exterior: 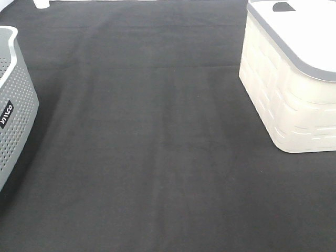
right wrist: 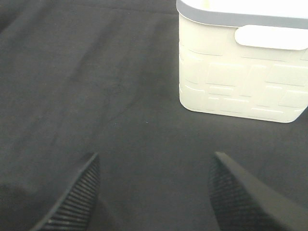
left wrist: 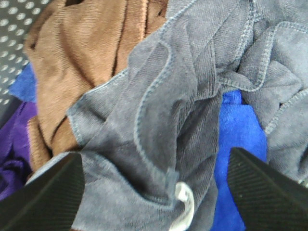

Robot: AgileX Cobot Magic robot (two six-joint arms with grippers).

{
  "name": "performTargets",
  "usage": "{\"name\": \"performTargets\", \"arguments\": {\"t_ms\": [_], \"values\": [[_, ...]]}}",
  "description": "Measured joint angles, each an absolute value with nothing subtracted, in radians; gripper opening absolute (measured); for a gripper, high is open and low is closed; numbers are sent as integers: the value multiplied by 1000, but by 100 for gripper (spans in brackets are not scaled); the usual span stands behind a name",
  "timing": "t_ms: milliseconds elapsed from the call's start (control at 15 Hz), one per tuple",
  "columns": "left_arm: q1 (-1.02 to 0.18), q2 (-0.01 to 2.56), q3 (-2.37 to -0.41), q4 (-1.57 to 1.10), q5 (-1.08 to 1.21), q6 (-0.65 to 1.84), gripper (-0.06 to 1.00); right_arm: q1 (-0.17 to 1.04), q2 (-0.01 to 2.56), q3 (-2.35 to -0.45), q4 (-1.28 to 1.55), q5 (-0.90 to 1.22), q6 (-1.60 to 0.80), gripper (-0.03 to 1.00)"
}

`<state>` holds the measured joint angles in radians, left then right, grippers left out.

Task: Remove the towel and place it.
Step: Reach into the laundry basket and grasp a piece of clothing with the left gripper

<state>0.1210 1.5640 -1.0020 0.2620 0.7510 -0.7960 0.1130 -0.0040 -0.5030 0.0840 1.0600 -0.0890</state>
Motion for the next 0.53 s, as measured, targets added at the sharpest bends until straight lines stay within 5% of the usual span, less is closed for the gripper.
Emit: {"name": "performTargets", "arguments": {"t_ms": [533], "values": [[121, 1619, -1002, 267, 678, -836, 76, 113, -4, -503, 84, 1060, -89, 65]]}}
